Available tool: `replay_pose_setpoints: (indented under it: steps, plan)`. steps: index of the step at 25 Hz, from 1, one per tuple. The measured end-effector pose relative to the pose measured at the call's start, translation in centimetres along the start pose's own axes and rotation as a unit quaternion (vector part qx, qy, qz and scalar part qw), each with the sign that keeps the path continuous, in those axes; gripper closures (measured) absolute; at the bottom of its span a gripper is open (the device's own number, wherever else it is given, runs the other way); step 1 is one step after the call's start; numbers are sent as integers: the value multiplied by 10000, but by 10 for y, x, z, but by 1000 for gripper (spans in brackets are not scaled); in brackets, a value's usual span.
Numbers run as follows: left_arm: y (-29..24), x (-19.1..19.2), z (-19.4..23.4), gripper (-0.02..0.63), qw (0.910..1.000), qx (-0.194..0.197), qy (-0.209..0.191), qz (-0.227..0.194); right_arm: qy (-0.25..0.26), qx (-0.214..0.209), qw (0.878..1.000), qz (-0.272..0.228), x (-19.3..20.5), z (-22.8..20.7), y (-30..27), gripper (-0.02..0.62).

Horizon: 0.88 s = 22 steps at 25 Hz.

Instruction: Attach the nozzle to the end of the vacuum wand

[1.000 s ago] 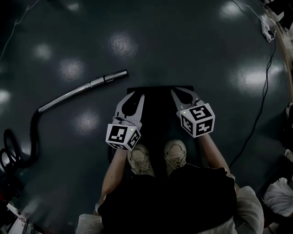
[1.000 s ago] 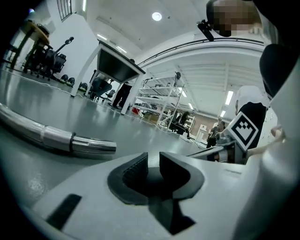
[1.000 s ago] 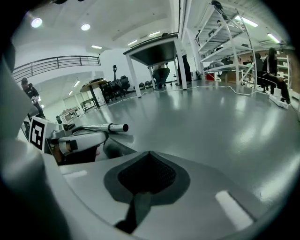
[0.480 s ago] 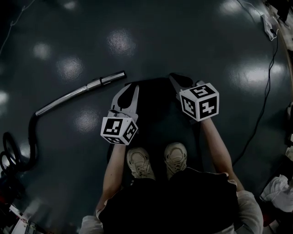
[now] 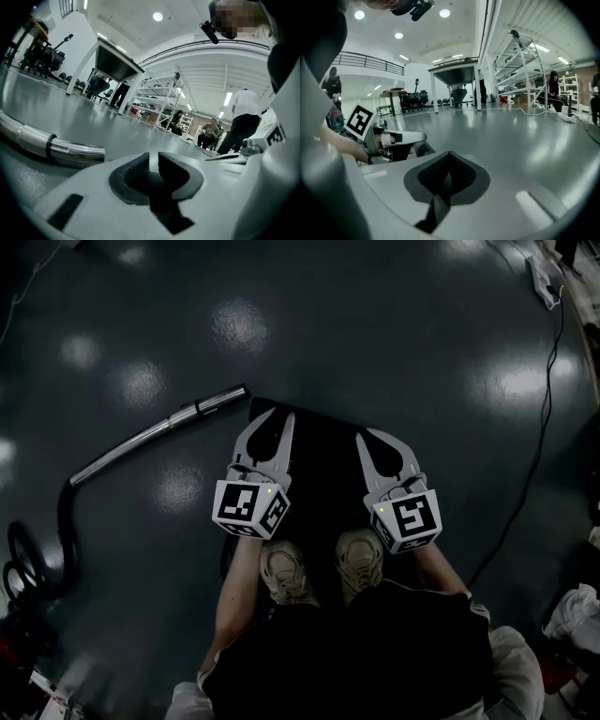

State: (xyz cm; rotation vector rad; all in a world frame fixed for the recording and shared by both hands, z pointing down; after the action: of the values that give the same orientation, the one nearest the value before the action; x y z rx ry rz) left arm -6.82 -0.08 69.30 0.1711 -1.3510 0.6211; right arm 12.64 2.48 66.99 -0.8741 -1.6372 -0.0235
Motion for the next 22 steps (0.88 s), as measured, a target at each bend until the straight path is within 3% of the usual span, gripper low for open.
replay_pose_setpoints:
  steps: [2,4,6,10,13,18,22]
  plan:
    - [0,4,-4,546,9999,38,-59,77,33,-286,9992,276,3,9,-2,588]
    - [2,6,-4,546,9999,29,-57,111,-93,-542,9940,941,10,17,-12,588]
    - [4,6,-3,546,9999,-2,-48,102,-343,-504,9863,1532,15,16,-27,589]
    - [5,4,-2,546,9999,-20,-113,73,421,126,9902,1326,-9,-5,-55,588]
    - [4,2,4,546,9999,-70,-141,47,375,253,9925,1134,-30,-32,-83,579]
    - [-2,3,13,538,9998,-114,-122,142,-31,-51,9972,750,-45,-52,-113,591]
    - [-3,3,5,531,9994,-84,-305,173,62,-338,9975,617,-52,-56,-126,595]
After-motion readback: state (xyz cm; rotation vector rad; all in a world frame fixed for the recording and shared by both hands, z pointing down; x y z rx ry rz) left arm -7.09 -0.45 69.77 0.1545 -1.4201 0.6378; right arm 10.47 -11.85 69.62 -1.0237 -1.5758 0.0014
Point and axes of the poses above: the fingertips, and each gripper's own axes: y backward along the fingers, z to its left, x out of its underside, the point moved 8 cm from there along y, backward along the fingers, and after that the axes turned 11 degrees about -y, right-handed, at the moved point
